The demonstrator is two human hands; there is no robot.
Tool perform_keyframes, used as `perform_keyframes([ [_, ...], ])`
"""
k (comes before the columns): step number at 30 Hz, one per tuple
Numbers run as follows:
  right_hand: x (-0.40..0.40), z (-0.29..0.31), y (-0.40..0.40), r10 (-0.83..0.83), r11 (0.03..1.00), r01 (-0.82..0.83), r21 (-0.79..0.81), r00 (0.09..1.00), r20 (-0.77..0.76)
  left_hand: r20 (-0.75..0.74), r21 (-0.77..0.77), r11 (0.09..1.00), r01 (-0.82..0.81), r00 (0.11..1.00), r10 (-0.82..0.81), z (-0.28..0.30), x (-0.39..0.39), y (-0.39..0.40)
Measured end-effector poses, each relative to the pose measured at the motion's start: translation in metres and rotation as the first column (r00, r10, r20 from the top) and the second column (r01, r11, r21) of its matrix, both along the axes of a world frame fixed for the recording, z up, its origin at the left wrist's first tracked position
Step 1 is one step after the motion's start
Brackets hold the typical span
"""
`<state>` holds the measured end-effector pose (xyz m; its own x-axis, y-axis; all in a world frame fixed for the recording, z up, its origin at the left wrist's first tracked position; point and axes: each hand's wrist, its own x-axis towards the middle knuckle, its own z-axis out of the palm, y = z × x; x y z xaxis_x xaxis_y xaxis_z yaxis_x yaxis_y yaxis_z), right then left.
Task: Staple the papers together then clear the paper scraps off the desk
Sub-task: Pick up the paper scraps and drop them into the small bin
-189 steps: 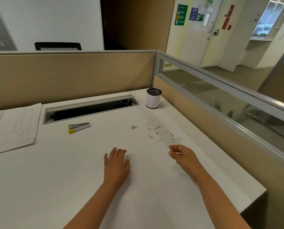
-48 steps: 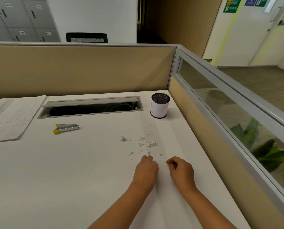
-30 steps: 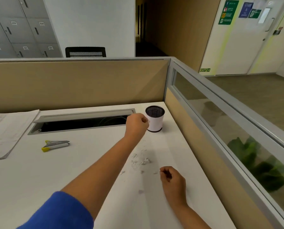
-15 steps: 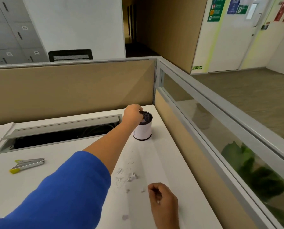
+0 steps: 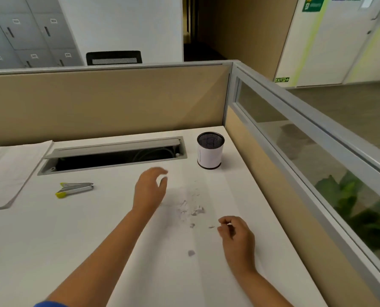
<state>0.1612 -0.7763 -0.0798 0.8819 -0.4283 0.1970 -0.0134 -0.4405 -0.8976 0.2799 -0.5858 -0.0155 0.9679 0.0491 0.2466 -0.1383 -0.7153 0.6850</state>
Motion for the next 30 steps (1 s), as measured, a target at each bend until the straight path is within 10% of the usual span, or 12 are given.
perform_keyframes([
  [9, 0.022, 0.021, 0.003, 0.052, 0.992, -0.072, -0.100, 0.979, -0.196, -0.181, 0.376, 0.924, -0.072, 0.972, 0.149, -0.072, -0.083, 0.063],
  [22, 0.067, 0.036, 0.047, 0.261, 0.695, -0.505, -0.512, 0.841, -0.474, -0.195, 0.404, 0.914, -0.043, 0.972, 0.132, -0.068, -0.085, 0.062],
  [30, 0.103, 0.058, 0.060, 0.269, 0.773, -0.459, -0.438, 0.862, -0.429, -0.195, 0.424, 0.904, -0.053, 0.970, 0.148, -0.072, -0.081, 0.060],
])
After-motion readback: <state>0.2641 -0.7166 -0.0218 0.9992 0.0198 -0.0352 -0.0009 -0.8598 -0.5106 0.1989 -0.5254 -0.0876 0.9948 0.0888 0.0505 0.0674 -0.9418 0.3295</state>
